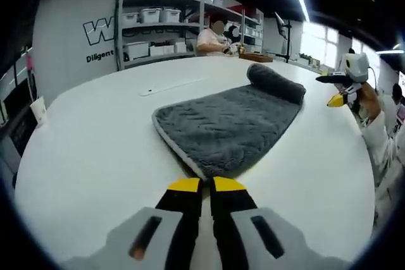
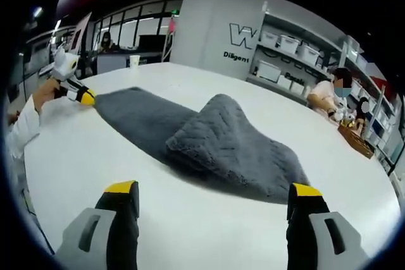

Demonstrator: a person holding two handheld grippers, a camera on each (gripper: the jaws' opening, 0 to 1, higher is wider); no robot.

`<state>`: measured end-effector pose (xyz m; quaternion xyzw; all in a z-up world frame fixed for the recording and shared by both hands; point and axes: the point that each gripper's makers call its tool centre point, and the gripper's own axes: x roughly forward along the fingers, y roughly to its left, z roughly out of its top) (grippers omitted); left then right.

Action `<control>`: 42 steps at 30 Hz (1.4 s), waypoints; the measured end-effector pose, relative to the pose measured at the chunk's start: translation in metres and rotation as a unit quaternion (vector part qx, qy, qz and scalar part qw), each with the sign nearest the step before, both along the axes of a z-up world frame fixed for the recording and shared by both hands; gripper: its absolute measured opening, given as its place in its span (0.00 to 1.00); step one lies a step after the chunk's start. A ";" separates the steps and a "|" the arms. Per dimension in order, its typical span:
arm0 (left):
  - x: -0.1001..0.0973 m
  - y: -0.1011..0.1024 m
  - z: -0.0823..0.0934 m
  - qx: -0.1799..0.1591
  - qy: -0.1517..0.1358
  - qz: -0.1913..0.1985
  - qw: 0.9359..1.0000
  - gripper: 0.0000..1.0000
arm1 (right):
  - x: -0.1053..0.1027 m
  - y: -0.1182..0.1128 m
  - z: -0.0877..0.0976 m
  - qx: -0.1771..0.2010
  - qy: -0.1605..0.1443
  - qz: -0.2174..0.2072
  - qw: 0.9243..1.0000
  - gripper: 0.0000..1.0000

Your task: Open the folded towel by lifting each exposed corner and separating the folded layers until the towel lies flat within the target outline without major curled edges

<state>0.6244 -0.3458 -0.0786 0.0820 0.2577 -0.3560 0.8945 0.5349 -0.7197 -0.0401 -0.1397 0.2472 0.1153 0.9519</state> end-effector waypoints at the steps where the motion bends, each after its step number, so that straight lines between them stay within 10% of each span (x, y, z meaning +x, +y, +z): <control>1: 0.000 0.001 0.001 0.003 -0.002 0.001 1.000 0.03 | 0.000 -0.001 0.000 0.001 0.000 -0.001 1.000 0.97; 42: -0.024 0.109 0.002 -0.012 -0.022 0.158 0.987 0.04 | 0.030 -0.041 -0.024 -0.097 0.018 0.028 0.995 0.80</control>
